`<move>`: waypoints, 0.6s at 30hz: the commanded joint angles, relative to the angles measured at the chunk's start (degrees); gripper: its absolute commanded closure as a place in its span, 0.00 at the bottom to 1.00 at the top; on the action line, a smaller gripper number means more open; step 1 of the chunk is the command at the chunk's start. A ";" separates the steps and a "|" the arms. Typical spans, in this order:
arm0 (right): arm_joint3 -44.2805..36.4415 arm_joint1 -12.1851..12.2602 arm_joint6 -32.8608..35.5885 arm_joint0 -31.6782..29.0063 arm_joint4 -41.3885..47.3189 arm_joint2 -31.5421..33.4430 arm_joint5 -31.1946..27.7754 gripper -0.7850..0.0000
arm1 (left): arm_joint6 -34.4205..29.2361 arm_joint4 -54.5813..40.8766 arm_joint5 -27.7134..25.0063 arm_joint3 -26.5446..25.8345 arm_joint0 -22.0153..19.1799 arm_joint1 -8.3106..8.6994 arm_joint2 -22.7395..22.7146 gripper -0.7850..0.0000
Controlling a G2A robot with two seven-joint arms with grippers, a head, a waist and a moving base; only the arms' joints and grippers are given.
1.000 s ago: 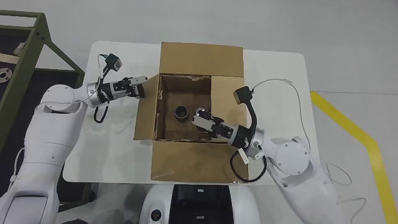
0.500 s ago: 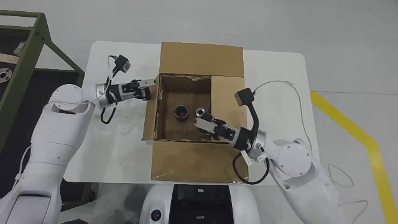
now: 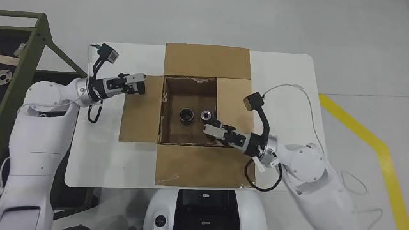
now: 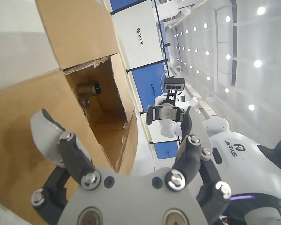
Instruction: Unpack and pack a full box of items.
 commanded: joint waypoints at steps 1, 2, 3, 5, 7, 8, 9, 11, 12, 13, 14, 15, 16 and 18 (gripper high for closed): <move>-0.32 0.20 0.34 -0.68 0.13 0.75 0.03 0.00 | -0.12 -0.06 0.68 -1.87 0.41 0.17 -0.74 0.00; -0.64 0.35 0.50 -1.33 0.18 1.34 -0.04 0.00 | -0.12 0.04 1.06 -3.23 0.56 0.27 -1.15 0.00; -0.85 0.46 0.51 -1.90 0.46 1.82 -0.16 0.00 | -0.09 0.21 1.34 -4.10 0.64 0.33 -1.29 0.00; -1.41 0.70 0.64 -3.14 0.90 2.83 -0.55 0.00 | 0.21 0.49 2.15 -5.68 0.54 0.38 -1.21 0.00; -1.88 0.89 0.91 -4.08 1.20 3.55 -0.88 0.00 | 0.59 0.94 2.67 -6.57 0.22 0.37 -0.79 0.00; -2.18 1.00 1.14 -4.61 1.41 3.93 -1.08 0.00 | 0.81 1.34 2.95 -7.08 -0.16 0.35 -0.33 0.00; -2.43 1.10 1.31 -5.17 1.66 4.34 -1.26 0.00 | 1.11 1.75 3.41 -7.52 -0.65 0.29 0.35 0.00; -2.95 1.32 1.99 -6.18 2.22 5.03 -1.64 0.00 | 1.76 2.23 4.31 -7.97 -1.78 0.12 1.92 0.00; -3.21 1.42 2.29 -6.68 2.44 5.40 -1.85 0.00 | 2.04 2.50 4.61 -8.20 -2.41 0.00 2.86 0.00; -3.46 1.54 2.54 -7.21 2.57 5.77 -1.98 0.00 | 2.29 2.63 4.99 -8.38 -2.98 -0.13 3.86 0.00; -3.80 1.65 2.78 -7.78 2.68 6.12 -2.14 0.00 | 2.55 2.86 5.27 -8.65 -3.62 -0.27 4.91 0.00; -4.11 1.76 3.01 -8.39 2.80 6.46 -2.31 0.00 | 2.86 3.17 5.49 -8.81 -4.32 -0.42 6.00 0.00; -4.46 1.86 3.10 -9.06 2.89 6.84 -2.49 0.00 | 3.22 3.41 5.72 -8.95 -5.00 -0.60 7.17 0.00; -5.20 2.08 3.44 -10.49 3.05 7.40 -2.72 0.00 | 4.16 4.01 6.23 -9.05 -6.24 -0.96 9.40 0.00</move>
